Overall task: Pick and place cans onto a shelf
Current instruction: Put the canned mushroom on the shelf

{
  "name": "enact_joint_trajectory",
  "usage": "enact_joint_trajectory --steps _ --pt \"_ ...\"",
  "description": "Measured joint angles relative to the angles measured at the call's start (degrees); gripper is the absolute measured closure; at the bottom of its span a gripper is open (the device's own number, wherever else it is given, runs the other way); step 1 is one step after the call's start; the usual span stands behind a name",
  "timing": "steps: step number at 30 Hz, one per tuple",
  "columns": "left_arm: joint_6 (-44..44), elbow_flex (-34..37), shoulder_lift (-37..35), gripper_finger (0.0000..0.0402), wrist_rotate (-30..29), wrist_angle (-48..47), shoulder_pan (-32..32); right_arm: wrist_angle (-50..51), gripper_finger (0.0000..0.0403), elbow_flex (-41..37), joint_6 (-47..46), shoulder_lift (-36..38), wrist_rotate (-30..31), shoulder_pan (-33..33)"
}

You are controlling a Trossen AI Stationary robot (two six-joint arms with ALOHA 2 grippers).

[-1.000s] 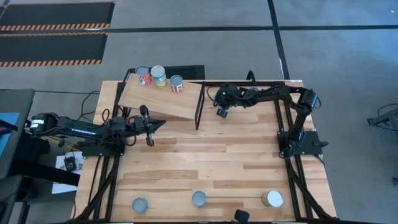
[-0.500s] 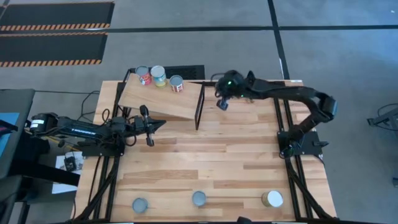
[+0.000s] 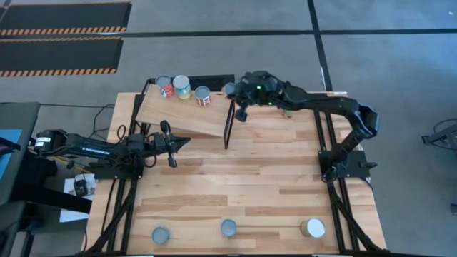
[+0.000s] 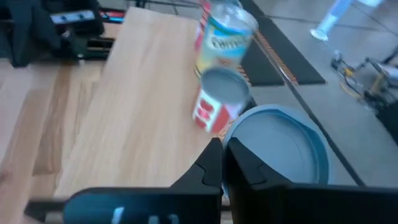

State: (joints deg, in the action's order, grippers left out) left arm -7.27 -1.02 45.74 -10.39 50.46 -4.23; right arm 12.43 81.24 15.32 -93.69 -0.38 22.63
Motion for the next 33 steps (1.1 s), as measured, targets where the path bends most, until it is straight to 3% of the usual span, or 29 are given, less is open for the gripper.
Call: enact_joint_trajectory --steps 8,16,33 --pt "0.00 0.00 0.01 0.0400 -0.63 -0.02 0.01 10.45 0.0382 11.77 3.64 -10.86 -1.90 -0.51" --pt "0.00 0.02 0.00 0.0400 -0.64 0.00 0.00 15.79 0.0380 18.22 5.20 -17.70 -2.62 -0.50" --pt "0.02 0.02 0.02 0.0400 -0.96 0.21 0.00 17.72 0.0368 19.21 4.26 -18.21 -2.58 0.81"
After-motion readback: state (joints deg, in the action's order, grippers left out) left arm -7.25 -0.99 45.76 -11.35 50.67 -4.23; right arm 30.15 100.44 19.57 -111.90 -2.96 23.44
